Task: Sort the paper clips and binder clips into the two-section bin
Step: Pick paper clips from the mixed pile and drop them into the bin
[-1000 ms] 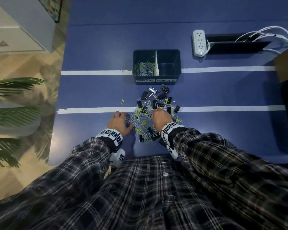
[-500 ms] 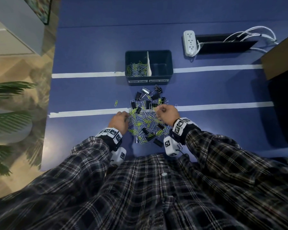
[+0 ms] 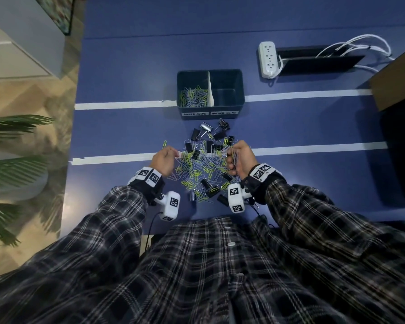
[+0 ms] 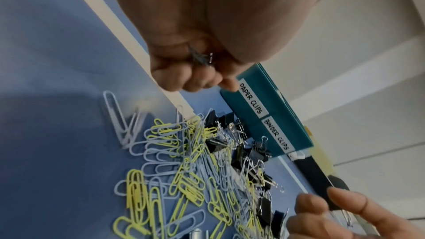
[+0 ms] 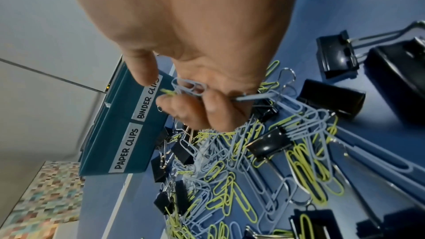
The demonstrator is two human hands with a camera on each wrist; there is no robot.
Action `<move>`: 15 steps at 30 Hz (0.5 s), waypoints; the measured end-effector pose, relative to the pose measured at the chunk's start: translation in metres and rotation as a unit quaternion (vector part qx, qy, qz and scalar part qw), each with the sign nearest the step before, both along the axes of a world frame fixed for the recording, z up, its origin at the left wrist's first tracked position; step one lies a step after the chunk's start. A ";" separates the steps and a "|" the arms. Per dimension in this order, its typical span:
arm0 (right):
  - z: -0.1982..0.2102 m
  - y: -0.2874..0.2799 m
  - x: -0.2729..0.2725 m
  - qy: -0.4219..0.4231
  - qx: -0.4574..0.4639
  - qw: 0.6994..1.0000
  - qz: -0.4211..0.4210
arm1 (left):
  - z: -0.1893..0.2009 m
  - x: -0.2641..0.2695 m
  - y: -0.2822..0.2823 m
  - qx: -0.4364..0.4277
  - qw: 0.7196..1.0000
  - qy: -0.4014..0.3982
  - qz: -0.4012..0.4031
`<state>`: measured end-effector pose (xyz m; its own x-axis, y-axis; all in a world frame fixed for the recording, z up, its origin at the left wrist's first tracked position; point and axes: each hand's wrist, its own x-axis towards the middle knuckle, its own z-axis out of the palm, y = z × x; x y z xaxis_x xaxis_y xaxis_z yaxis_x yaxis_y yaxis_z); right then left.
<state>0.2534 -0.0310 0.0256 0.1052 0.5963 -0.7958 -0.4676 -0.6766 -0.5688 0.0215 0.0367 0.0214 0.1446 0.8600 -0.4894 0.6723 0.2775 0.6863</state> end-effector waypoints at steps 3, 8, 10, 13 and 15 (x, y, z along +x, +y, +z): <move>-0.001 0.003 0.001 -0.021 -0.035 0.999 0.016 | 0.006 -0.003 0.004 0.005 1.000 0.021 0.000; -0.003 0.002 -0.001 -0.100 -0.030 0.990 0.093 | 0.005 -0.005 0.001 -0.042 0.990 0.101 -0.092; -0.003 0.002 -0.003 -0.204 -0.010 0.961 0.188 | 0.003 -0.004 -0.002 -0.030 0.987 0.102 -0.118; -0.003 0.004 -0.006 -0.405 0.035 0.843 0.352 | -0.002 -0.001 -0.007 0.042 0.970 0.144 -0.189; -0.003 0.002 -0.010 -0.490 0.061 0.762 0.420 | -0.005 0.002 -0.011 0.067 0.953 0.180 -0.233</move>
<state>0.2434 -0.0292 0.0223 0.1532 0.8439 -0.5143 0.7901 -0.4171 -0.4492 0.0238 0.0259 0.0165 0.3694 0.8020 -0.4694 0.9000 -0.1831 0.3955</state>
